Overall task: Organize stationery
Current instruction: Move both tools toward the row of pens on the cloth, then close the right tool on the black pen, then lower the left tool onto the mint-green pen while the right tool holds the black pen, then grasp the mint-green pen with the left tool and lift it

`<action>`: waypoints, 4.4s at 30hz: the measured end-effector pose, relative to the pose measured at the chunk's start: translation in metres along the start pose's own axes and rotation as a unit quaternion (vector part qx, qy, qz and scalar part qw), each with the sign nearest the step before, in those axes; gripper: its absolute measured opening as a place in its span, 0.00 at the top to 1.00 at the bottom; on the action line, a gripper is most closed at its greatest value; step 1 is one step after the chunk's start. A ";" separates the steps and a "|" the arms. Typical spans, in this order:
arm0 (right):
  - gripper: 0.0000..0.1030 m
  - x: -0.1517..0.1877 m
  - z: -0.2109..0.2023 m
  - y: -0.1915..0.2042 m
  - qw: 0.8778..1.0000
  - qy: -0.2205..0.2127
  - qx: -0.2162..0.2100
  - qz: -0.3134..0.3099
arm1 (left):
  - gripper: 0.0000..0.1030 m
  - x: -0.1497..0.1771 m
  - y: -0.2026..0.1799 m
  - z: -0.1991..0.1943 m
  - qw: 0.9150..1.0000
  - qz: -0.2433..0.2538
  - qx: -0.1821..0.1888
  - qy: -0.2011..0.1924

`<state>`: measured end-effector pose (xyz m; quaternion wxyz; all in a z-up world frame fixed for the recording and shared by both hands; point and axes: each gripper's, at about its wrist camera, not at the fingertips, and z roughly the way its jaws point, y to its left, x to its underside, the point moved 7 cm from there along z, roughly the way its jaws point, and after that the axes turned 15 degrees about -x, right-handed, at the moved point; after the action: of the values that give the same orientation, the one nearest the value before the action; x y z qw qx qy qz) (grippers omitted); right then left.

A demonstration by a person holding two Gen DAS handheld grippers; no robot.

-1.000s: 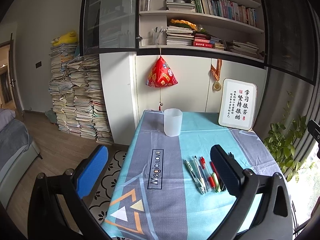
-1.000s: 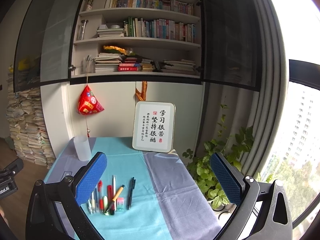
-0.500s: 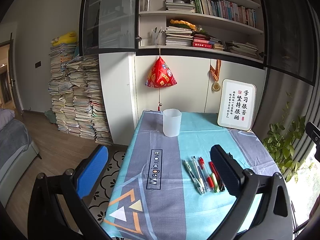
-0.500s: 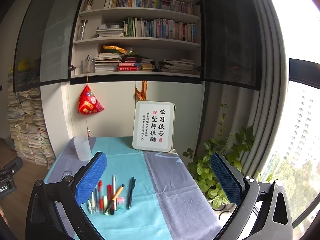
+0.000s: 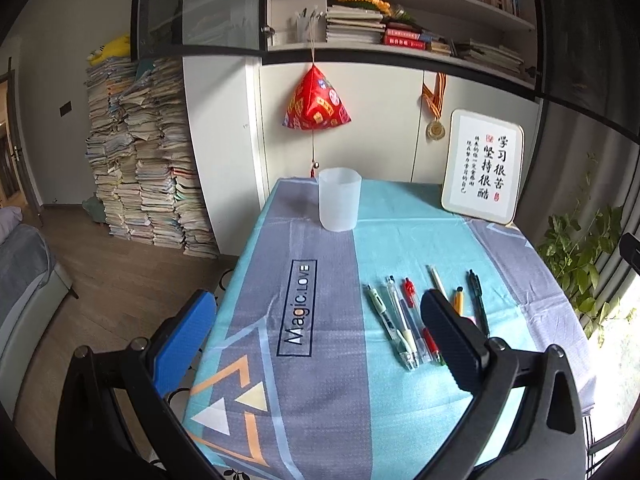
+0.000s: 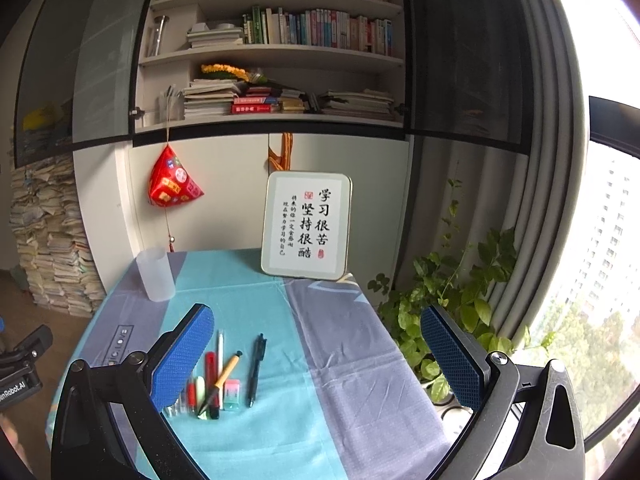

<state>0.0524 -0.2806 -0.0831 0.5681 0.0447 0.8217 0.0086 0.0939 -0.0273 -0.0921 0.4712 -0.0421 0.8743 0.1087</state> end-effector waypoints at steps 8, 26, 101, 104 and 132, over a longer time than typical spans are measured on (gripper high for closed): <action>0.00 0.063 0.100 -0.001 0.992 0.111 -0.052 0.019 | 0.01 0.033 -0.031 0.063 0.997 0.031 0.001 0.065; 0.28 0.132 0.192 0.014 0.971 0.224 -0.069 0.033 | 0.01 0.051 -0.050 0.122 0.992 0.055 -0.007 0.110; 0.89 0.144 0.159 -0.024 0.963 0.200 -0.132 0.123 | 0.86 0.080 -0.101 0.102 0.986 0.085 0.065 0.130; 0.89 0.143 0.157 -0.022 0.963 0.198 -0.134 0.120 | 0.87 0.081 -0.099 0.101 0.985 0.078 0.084 0.131; 0.58 0.147 0.141 -0.016 0.965 0.226 -0.113 0.071 | 0.92 0.018 -0.044 0.040 0.989 0.027 0.139 0.047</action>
<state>0.1311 -0.2892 -0.2713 0.3670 0.0355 0.9172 0.1513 0.1245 -0.0600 -0.1349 0.4275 0.0424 0.9030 -0.0028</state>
